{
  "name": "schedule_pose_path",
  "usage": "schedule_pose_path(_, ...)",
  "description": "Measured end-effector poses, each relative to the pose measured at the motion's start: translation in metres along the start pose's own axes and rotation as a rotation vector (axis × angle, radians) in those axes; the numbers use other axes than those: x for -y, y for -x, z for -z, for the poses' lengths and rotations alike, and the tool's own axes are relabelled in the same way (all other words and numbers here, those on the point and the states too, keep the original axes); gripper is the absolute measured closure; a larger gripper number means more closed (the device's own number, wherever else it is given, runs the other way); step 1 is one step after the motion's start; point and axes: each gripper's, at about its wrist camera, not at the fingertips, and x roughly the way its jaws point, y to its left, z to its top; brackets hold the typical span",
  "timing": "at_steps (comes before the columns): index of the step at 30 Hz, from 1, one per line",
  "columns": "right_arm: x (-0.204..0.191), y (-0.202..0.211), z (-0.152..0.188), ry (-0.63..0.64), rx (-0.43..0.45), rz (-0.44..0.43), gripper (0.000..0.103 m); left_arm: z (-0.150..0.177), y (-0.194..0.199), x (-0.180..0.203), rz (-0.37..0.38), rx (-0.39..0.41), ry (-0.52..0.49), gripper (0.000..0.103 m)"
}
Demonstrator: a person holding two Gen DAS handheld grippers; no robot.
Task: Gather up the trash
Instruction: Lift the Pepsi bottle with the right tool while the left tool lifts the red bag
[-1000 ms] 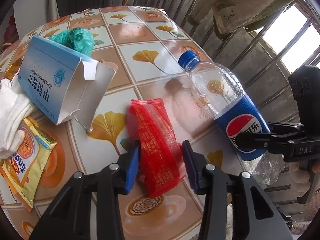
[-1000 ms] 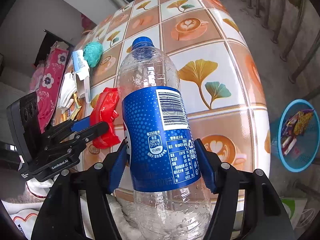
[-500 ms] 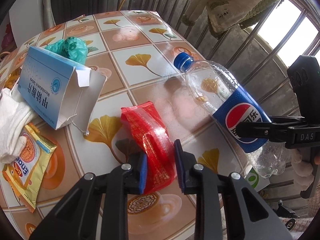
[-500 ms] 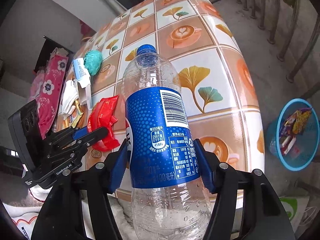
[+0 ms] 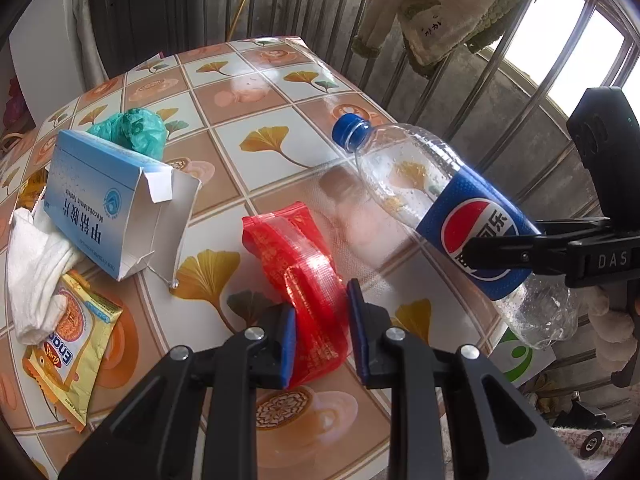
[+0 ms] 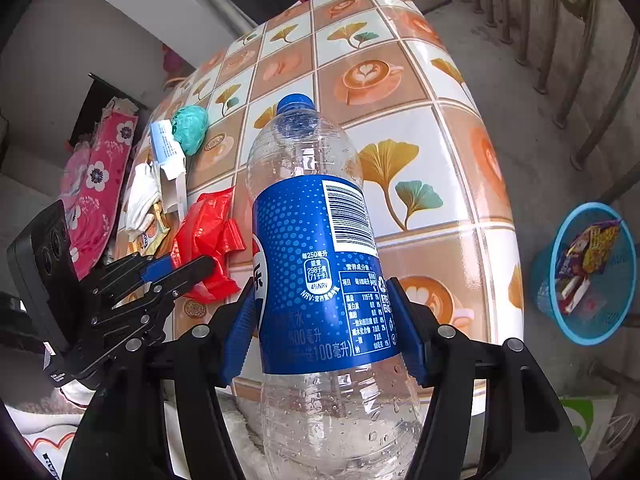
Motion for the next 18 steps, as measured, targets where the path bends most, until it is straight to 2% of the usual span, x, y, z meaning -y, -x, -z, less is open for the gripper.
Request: schedule_pose_path(18,-0.003,0.007,-0.002,0.012,0.026,0.003,0.044,0.001,0.010,0.011,-0.039,0.039,-0.053,0.081)
